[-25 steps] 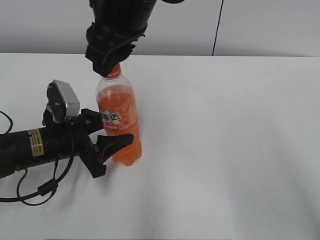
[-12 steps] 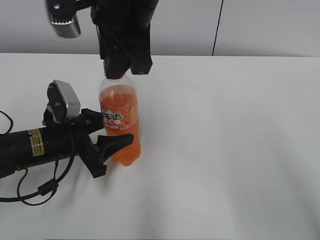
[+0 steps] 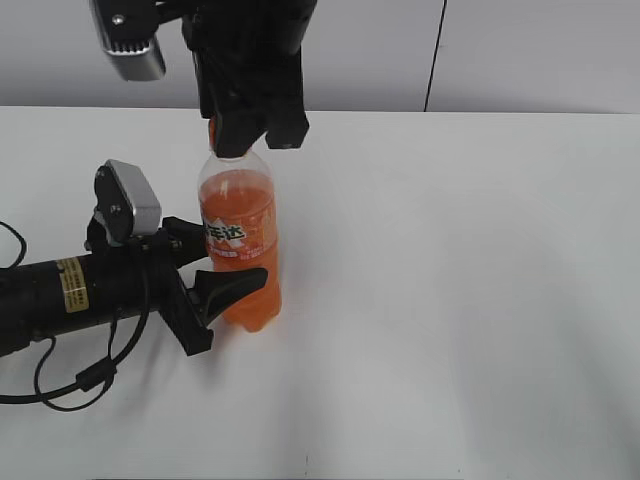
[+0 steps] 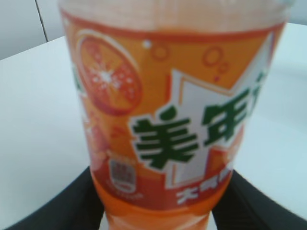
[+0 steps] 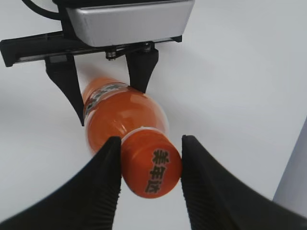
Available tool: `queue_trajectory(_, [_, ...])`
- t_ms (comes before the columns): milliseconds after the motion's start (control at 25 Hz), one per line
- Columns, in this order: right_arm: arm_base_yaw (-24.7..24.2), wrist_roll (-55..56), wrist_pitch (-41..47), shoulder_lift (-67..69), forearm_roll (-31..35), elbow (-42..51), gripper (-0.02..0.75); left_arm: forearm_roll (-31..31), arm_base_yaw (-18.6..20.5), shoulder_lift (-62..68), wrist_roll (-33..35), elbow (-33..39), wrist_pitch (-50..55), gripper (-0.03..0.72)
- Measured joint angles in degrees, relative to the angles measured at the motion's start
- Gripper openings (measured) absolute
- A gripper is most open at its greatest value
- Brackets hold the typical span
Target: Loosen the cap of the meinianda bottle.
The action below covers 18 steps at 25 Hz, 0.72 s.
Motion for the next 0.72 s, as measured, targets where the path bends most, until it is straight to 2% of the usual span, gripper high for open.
queue_trajectory(240, [-0.19,0.55,-0.50,-1.22,-1.83,0.00,0.504,-0.06,0.00,0.00,-0.26,0.00,0.00,0.402])
queue_trajectory(480, [-0.19,2.84,-0.50,-4.32,3.52,0.00,0.536,-0.06,0.00,0.00,-0.30,0.00,0.00,0.402])
queue_trajectory(600, [-0.19,14.88,-0.50,-5.40,5.29,0.00,0.535,-0.06,0.00,0.00,-0.30,0.00,0.00,0.402])
queue_trajectory(720, [-0.19,38.10,-0.68,-5.75,5.19,0.00,0.535,-0.06,0.00,0.00,-0.30,0.00,0.00,0.402])
